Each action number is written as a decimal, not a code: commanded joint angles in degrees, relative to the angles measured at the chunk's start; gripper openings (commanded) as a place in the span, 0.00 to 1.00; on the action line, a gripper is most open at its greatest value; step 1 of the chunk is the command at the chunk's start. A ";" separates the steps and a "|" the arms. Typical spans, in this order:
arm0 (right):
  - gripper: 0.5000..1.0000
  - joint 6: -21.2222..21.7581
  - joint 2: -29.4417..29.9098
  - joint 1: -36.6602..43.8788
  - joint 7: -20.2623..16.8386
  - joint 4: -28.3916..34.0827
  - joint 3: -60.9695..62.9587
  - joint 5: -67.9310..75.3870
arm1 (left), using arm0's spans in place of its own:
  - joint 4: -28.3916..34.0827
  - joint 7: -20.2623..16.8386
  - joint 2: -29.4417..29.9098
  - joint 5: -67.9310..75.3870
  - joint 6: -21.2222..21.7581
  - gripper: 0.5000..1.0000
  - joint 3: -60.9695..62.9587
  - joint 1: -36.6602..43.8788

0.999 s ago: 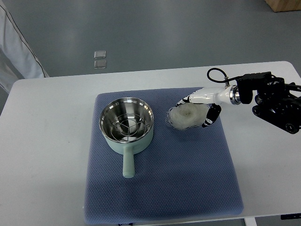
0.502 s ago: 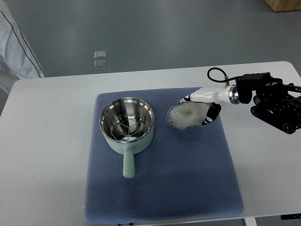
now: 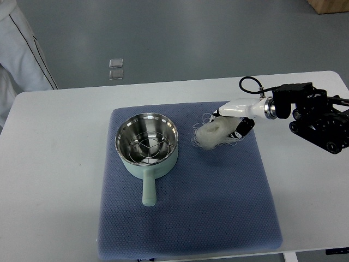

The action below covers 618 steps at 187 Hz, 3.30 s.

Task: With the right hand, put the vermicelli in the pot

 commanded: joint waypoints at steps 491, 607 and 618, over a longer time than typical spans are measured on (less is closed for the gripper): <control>0.58 -0.10 14.33 8.16 0.47 2.22 1.16 9.96 | 0.00 0.00 0.00 0.02 0.00 1.00 -0.08 0.00; 0.80 1.13 11.26 7.37 0.91 1.95 15.13 22.09 | 0.00 0.00 0.00 0.02 0.00 1.00 -0.08 0.00; 0.80 0.87 11.34 5.00 0.91 1.16 18.73 27.88 | 0.00 0.00 0.00 0.02 0.00 1.00 -0.08 0.00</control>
